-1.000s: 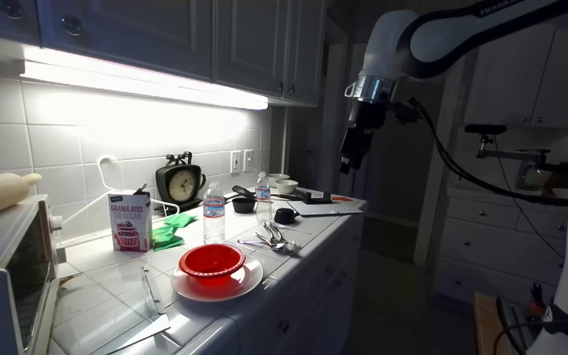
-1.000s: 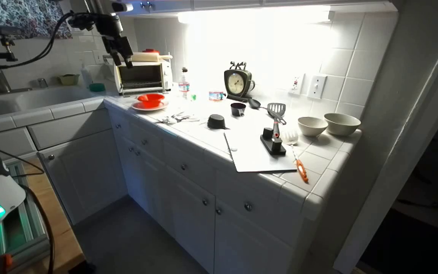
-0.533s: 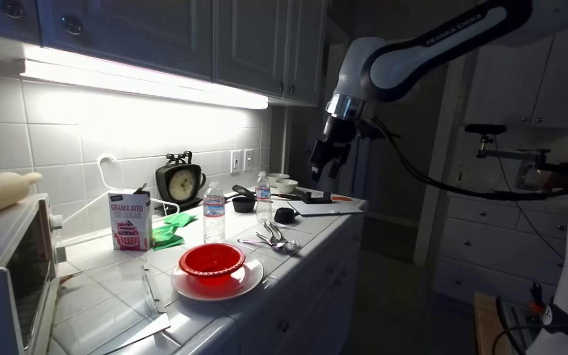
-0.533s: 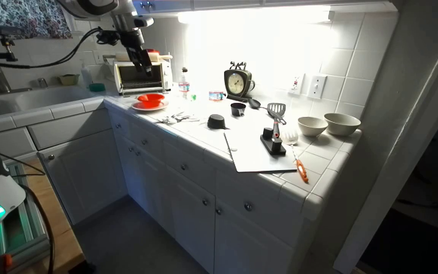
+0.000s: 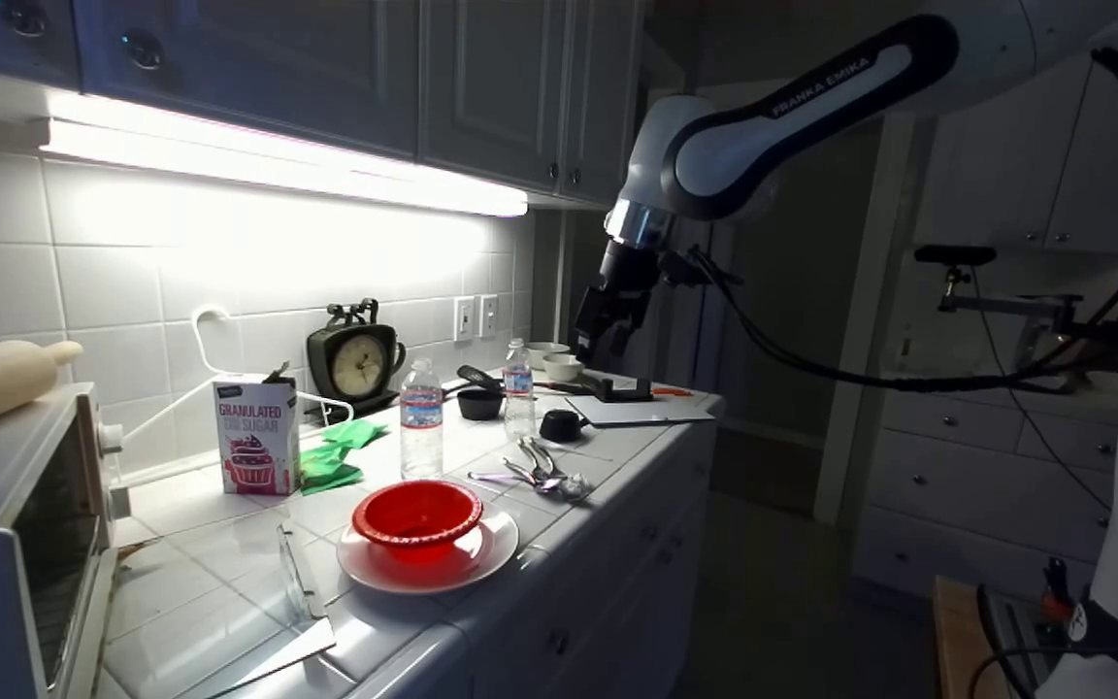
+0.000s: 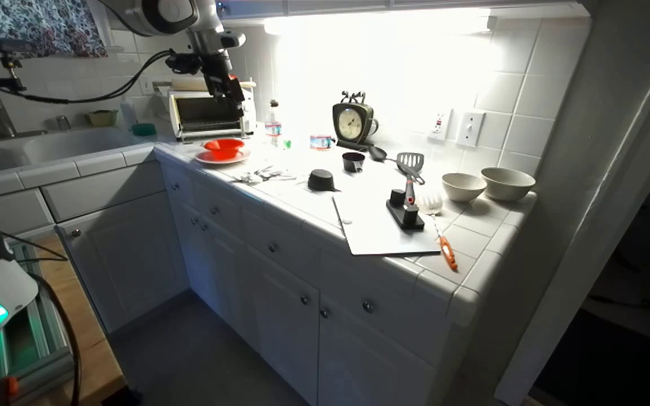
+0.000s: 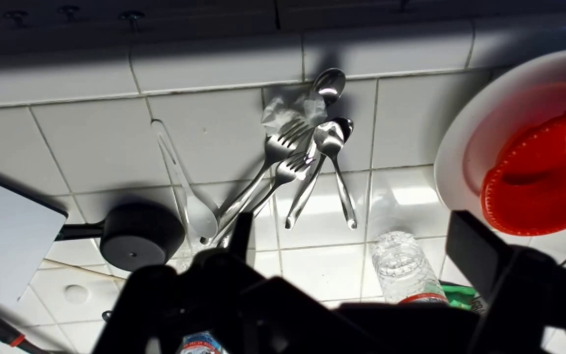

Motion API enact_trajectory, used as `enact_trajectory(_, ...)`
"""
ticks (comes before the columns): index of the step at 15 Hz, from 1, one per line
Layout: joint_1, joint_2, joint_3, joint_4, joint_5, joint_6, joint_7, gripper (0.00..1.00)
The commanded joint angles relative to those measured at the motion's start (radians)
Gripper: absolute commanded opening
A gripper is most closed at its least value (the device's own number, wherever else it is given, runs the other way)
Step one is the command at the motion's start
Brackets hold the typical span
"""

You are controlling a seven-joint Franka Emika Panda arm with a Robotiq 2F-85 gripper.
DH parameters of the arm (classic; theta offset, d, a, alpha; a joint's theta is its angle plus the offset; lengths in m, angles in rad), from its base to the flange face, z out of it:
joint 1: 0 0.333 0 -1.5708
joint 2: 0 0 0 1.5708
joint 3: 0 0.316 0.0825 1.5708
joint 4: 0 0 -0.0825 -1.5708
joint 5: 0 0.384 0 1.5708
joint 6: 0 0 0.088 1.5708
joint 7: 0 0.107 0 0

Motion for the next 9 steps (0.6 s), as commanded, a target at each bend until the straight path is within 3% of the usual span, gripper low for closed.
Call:
enact_trajectory(1, 0.007, 0.007, -0.006, 0.008, -0.014, -0.003, -0.013, 1.0)
enact_trajectory(6, 0.009, 0.072, -0.009, 0.061, -0.04, 0.041, -0.237, 1.0)
enact_trajectory(9, 0.007, 0.115, -0.01, 0.089, -0.056, 0.133, -0.356, 1.0)
